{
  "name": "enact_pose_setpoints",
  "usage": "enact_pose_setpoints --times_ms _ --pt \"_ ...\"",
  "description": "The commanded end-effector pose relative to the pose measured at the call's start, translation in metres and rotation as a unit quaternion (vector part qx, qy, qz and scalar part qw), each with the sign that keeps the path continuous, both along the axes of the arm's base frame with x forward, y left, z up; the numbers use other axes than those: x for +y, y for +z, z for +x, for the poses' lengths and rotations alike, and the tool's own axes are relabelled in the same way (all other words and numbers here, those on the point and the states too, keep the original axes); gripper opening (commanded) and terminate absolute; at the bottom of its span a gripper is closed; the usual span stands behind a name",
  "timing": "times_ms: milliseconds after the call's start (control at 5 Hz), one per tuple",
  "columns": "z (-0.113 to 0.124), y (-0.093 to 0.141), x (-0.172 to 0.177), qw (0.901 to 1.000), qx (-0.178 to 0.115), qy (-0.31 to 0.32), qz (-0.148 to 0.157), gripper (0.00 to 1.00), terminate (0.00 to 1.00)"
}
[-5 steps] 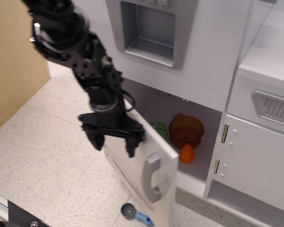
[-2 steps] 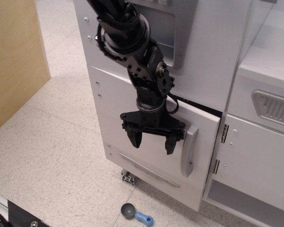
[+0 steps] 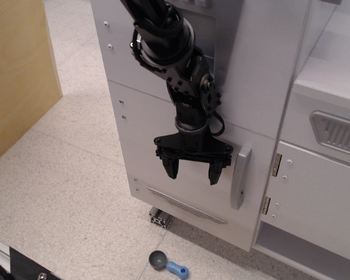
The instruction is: Close low fridge
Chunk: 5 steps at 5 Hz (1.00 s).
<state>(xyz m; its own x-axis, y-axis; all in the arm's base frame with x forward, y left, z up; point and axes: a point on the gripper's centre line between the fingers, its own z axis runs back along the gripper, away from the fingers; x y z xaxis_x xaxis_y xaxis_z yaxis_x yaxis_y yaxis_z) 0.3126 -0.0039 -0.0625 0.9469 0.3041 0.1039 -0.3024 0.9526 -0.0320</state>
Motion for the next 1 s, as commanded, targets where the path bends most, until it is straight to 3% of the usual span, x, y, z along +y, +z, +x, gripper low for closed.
enact_pose_setpoints --times_ms 0,200,600,800 --pt "0.001 0.038 0.01 0.9989 -0.046 -0.01 0.002 1.0 0.0" --pt "-0.02 0.05 0.017 0.9984 -0.048 -0.031 0.003 1.0 0.0" --pt "-0.02 0.05 0.017 0.9984 -0.048 -0.031 0.003 1.0 0.0" --pt "-0.02 0.05 0.017 0.9984 -0.048 -0.031 0.003 1.0 1.0"
